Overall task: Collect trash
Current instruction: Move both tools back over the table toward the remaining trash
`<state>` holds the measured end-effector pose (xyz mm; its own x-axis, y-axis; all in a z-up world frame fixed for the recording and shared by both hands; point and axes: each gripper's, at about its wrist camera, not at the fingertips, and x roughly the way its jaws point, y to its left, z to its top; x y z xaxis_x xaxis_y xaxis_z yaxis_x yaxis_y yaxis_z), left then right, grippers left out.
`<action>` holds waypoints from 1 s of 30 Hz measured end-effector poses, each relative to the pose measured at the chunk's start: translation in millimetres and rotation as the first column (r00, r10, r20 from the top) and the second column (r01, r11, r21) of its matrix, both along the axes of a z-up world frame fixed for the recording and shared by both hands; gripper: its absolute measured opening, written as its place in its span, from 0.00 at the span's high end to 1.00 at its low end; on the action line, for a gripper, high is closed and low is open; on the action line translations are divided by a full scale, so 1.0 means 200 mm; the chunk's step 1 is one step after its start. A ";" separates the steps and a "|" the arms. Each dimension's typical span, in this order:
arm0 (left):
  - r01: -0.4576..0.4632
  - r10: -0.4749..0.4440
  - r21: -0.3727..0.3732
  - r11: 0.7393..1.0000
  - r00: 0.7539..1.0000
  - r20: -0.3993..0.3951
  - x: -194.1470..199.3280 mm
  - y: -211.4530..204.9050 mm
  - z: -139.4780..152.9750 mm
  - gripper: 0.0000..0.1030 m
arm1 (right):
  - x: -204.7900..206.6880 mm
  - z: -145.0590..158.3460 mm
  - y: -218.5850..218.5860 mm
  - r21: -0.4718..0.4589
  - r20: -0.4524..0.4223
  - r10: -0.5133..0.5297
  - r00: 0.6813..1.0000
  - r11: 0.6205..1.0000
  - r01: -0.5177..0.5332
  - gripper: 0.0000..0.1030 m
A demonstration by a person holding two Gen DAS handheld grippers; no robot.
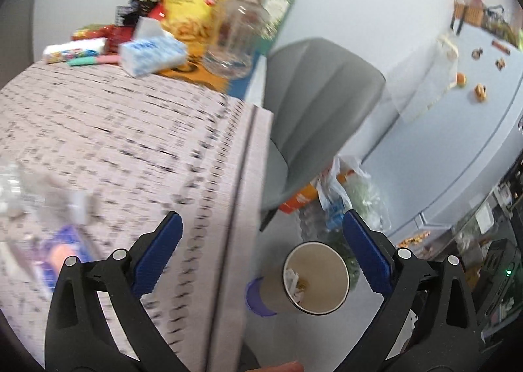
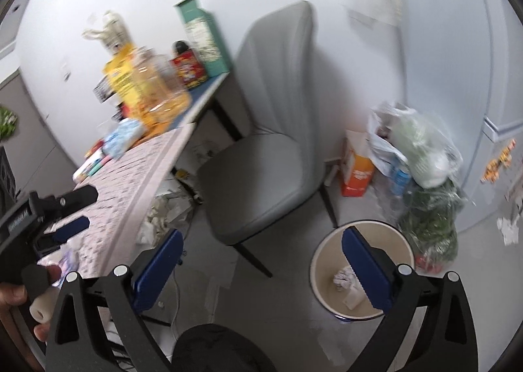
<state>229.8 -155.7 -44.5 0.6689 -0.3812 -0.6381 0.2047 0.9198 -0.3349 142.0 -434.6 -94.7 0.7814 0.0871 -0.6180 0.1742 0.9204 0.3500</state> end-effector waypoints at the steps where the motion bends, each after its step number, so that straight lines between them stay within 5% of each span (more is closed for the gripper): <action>1: -0.007 0.007 0.000 1.000 1.000 0.005 -0.01 0.03 0.01 0.06 | 0.00 0.03 0.05 -0.009 0.005 0.015 1.000 1.000 -0.015 0.07; 12: -0.125 0.126 -0.027 0.992 0.991 0.050 -0.18 0.51 0.10 0.06 | 0.00 0.22 0.57 -0.087 0.040 0.157 0.987 0.984 -0.153 0.07; 30: -0.288 0.292 -0.085 0.954 0.955 0.042 -0.42 1.08 0.05 0.06 | -0.05 0.34 1.04 -0.139 0.057 0.300 0.952 0.947 -0.290 0.07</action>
<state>146.0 60.7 -35.5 0.7902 -0.2123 -0.5750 -0.0477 0.9140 -0.4029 132.8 -226.5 -26.0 0.7781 0.2448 -0.5784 -0.1342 0.9645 0.2276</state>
